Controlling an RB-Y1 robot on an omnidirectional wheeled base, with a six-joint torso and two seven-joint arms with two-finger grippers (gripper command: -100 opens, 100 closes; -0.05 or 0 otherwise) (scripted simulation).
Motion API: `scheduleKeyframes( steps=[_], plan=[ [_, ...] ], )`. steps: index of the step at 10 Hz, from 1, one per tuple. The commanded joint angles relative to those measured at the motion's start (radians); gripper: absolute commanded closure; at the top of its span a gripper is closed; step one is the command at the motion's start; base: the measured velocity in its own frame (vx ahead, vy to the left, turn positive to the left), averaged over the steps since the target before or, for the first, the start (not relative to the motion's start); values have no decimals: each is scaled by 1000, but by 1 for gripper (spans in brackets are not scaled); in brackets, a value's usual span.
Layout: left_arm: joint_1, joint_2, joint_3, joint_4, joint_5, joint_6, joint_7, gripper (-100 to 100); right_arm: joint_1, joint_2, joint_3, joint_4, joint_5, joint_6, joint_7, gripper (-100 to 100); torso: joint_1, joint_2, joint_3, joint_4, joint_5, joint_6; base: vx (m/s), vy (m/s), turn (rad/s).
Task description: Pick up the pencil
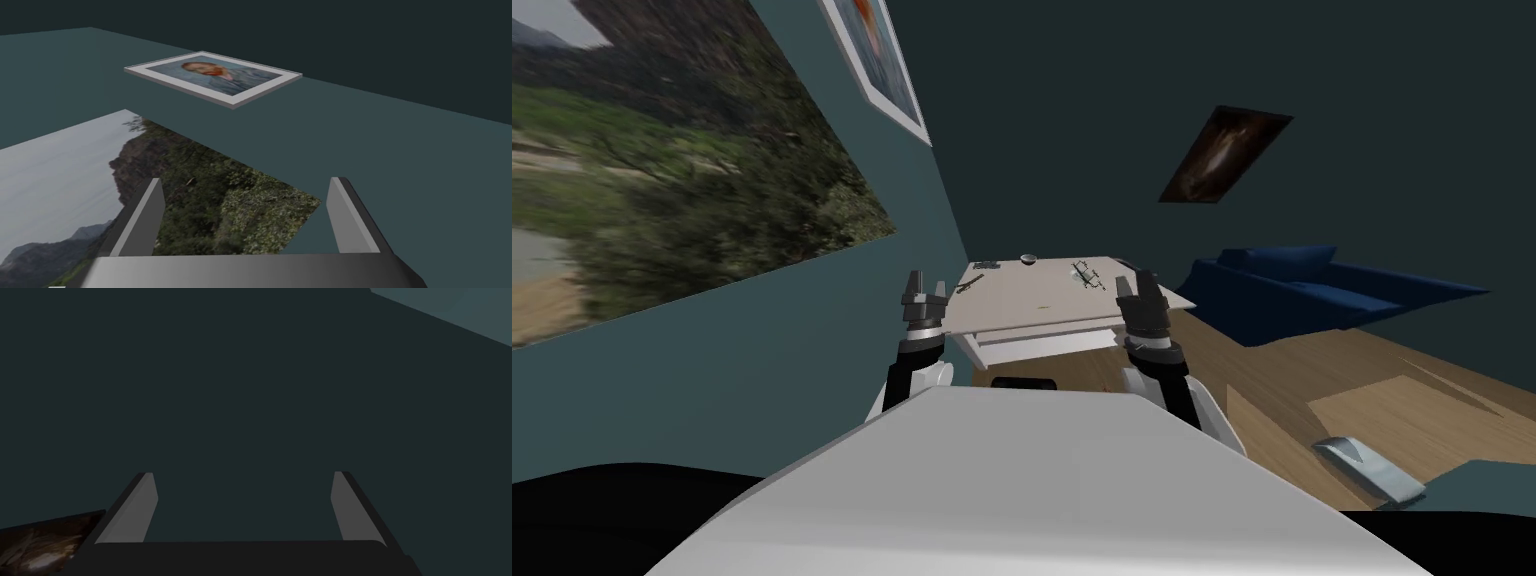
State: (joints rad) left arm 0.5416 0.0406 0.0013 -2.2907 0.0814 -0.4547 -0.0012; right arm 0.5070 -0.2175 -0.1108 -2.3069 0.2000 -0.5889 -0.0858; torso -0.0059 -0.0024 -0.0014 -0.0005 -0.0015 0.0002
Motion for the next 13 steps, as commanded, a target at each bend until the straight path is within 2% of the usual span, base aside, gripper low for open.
scheduleKeyframes(
  steps=[1,2,3,4,7,8,9,10,11,12,13],
  plan=[
    [0,0,0,0,0,0,0,0,0,-50,-12,13,41,-2,-6,-100,0,0,0,0,0,0,3,-66,178],
    [0,0,0,0,0,0,0,0,1,-79,-21,26,73,-5,-11,-100,1,1,0,0,0,0,4,-102,343],
    [0,0,0,0,0,0,0,0,1,-97,-21,26,79,-5,-11,-100,-1,1,1,0,0,-1,16,-89,136],
    [0,0,0,0,0,0,0,0,1,-133,-31,40,120,-9,-17,-100,0,0,0,0,0,0,13,-66,195],
    [0,0,0,0,0,0,0,0,4,-220,-50,73,201,-19,-32,-100,0,0,0,0,0,0,12,-84,250],
    [0,0,0,0,0,0,0,0,4,-236,-50,73,209,-19,-32,-100,0,0,0,0,0,0,-1,-63,125],
    [0,0,0,0,0,0,0,0,5,-274,-59,91,248,-25,-42,-100,1,0,0,0,0,0,-11,-53,246],
    [0,0,0,0,0,0,0,0,5,-284,-59,91,257,-25,-42,-100,2,1,0,0,1,0,-12,-53,174],
    [0,0,0,0,0,0,0,0,7,-321,-67,111,296,-32,-52,-100,3,1,1,0,1,0,0,-63,311],
    [0,0,0,0,0,0,0,0,7,-333,-67,111,306,-32,-52,-100,2,0,0,0,0,-1,1,-59,177],
    [0,0,0,0,0,0,0,0,10,-374,-75,133,343,-40,-64,-100,2,0,0,0,0,0,-12,-58,341]
  ],
)
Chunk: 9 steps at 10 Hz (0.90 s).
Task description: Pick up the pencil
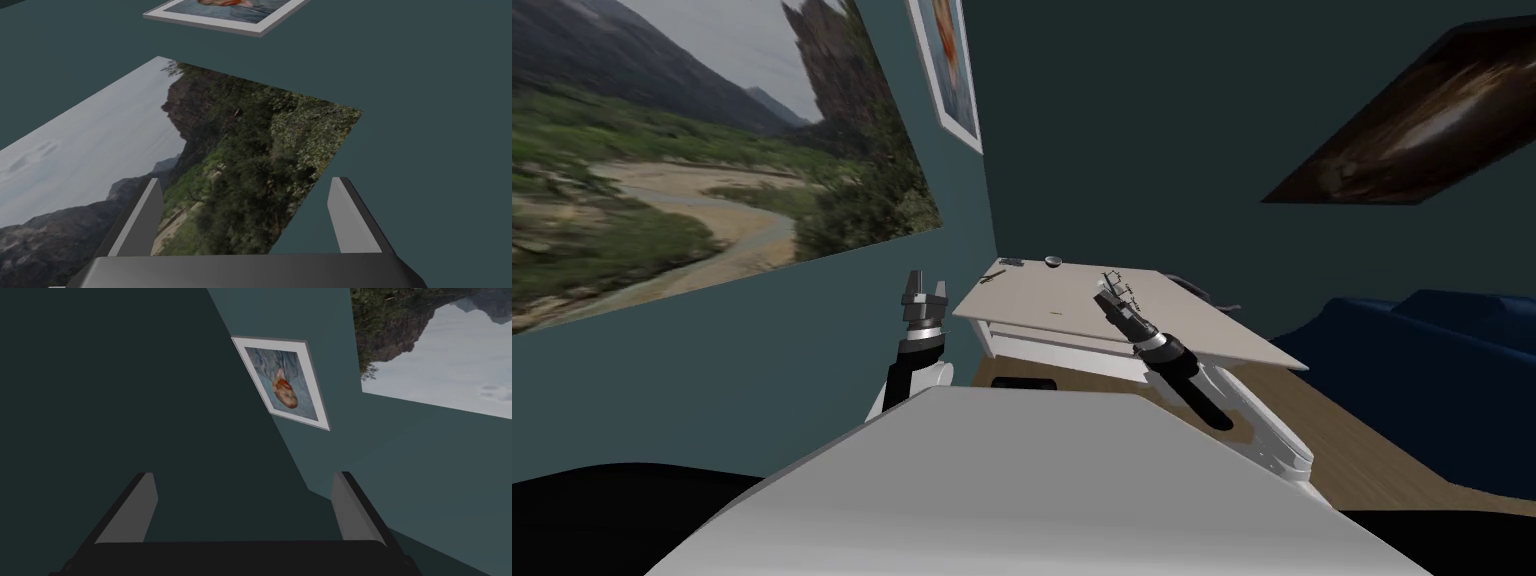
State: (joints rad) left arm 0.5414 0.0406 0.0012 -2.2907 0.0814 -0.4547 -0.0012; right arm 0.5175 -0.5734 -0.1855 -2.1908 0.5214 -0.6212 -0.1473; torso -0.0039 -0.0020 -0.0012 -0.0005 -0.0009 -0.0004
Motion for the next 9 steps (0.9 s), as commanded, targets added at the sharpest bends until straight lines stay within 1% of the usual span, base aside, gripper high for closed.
scheduleKeyframes(
  steps=[1,2,3,4,5,6,7,8,9],
  plan=[
    [0,0,0,0,0,0,0,0,-1,-26,0,17,35,-8,-3,-100,0,0,0,0,0,0,-10,-61,130],
    [0,0,0,0,0,0,0,0,2,-69,-7,40,71,-18,-16,-100,0,0,0,0,0,1,-14,-57,289],
    [0,0,0,0,0,0,0,0,2,-74,-7,40,87,-18,-16,-100,0,0,0,0,0,0,-12,-50,169],
    [0,0,0,0,0,0,0,0,5,-115,-14,65,125,-28,-31,-100,1,0,0,0,0,1,-18,-48,273],
    [0,0,0,0,0,0,0,0,5,-123,-14,65,139,-28,-31,-100,1,0,0,0,0,0,-14,-43,164],
    [0,0,0,0,0,0,0,0,9,-162,-19,91,177,-40,-47,-100,1,0,0,0,0,1,-17,-33,367],
    [0,0,0,0,0,0,0,0,9,-171,-19,91,192,-40,-47,-100,2,0,0,0,0,0,-15,-38,173],
    [0,0,0,0,0,0,0,0,13,-210,-23,119,228,-52,-65,-100,2,0,0,0,0,2,-15,-35,307],
    [0,0,0,0,0,0,0,0,13,-218,-23,119,246,-52,-65,-100,2,0,0,0,0,1,-13,-36,167]
  ],
)
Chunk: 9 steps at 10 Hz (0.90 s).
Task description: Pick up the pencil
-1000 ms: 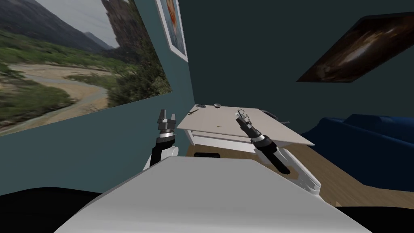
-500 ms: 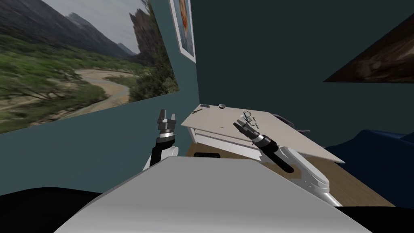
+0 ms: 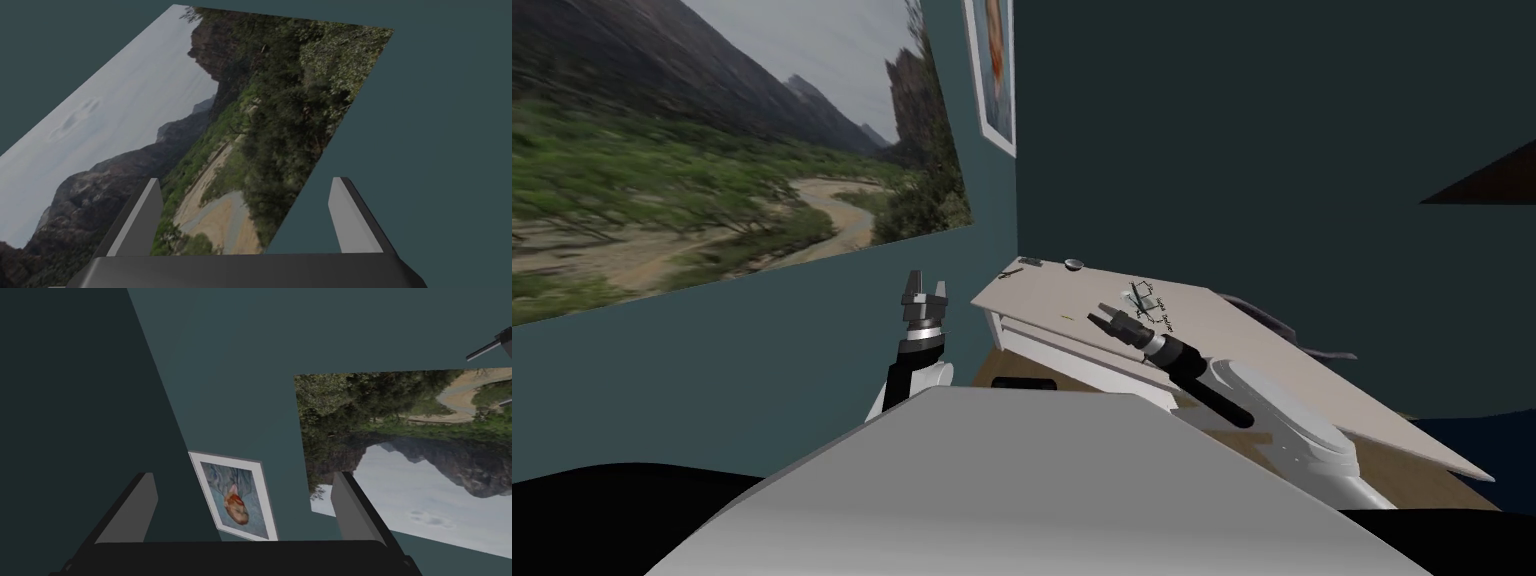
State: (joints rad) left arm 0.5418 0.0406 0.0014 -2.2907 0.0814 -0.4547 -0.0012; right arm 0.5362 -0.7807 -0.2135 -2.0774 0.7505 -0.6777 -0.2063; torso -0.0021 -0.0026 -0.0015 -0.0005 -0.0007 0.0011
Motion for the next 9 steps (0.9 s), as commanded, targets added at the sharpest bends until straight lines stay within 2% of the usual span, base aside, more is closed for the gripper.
scheduleKeyframes(
  steps=[1,2,3,4,5,6,7,8,9],
  plan=[
    [0,0,0,0,0,0,0,0,-1,-50,2,34,50,-9,-25,-100,0,0,0,0,0,0,-17,-30,301],
    [0,0,0,0,0,0,0,0,-1,-57,2,34,71,-9,-25,-100,0,0,0,0,0,-1,-16,-28,178],
    [0,0,0,0,0,0,0,0,4,-99,0,65,103,-24,-45,-100,0,0,0,0,0,0,-21,-20,359],
    [0,0,0,0,0,0,0,0,4,-102,0,65,125,-24,-45,-100,1,0,0,0,0,-1,-16,-24,187],
    [0,0,0,0,0,0,0,0,10,-142,-1,96,159,-40,-67,-100,1,0,0,0,0,0,-14,-10,338],
    [0,0,0,0,0,0,0,0,10,-147,-1,96,180,-40,-67,-100,1,0,0,0,0,-1,-9,-14,169],
    [0,0,0,0,0,0,0,0,16,-189,0,129,212,-56,-90,-100,1,-1,0,0,0,0,-11,-5,316],
    [0,0,0,0,0,0,0,0,16,-189,0,129,233,-56,-90,-100,2,-1,-1,0,0,-1,-9,-8,194],
    [0,0,0,0,0,0,0,0,22,-231,2,163,267,-74,-114,-100,2,-1,-1,0,0,0,-8,4,325]
  ],
)
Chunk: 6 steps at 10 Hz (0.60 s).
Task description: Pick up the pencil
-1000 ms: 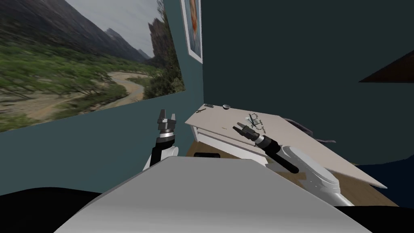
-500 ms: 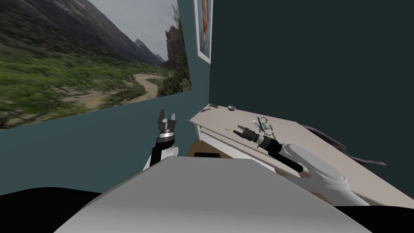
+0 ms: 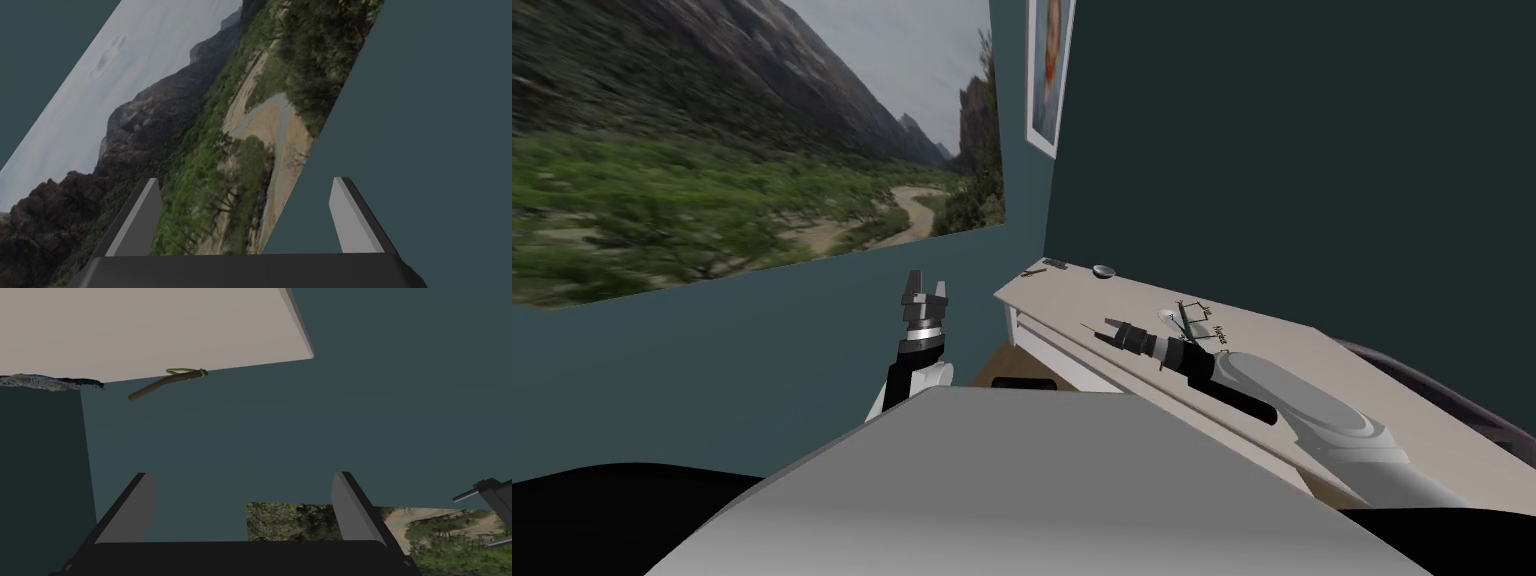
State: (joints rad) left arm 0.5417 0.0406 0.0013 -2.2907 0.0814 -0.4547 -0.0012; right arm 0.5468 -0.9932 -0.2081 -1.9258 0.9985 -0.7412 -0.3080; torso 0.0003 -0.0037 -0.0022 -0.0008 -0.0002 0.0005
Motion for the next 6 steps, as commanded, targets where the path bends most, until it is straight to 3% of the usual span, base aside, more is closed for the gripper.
scheduleKeyframes(
  steps=[1,2,3,6],
  plan=[
    [0,0,0,0,0,0,0,0,12,-19,-3,11,38,-11,-12,-100,0,0,0,0,0,0,-5,-1,199],
    [0,0,0,0,0,0,0,0,18,-59,-1,46,74,-29,-37,-100,0,0,0,0,0,1,-5,10,314],
    [0,0,0,0,0,0,0,0,18,-59,-1,46,91,-29,-37,-100,1,0,0,0,0,0,-3,4,183],
    [0,0,0,0,0,0,0,0,33,-133,8,116,178,-67,-89,-100,1,0,0,0,0,1,0,15,295]
  ],
)
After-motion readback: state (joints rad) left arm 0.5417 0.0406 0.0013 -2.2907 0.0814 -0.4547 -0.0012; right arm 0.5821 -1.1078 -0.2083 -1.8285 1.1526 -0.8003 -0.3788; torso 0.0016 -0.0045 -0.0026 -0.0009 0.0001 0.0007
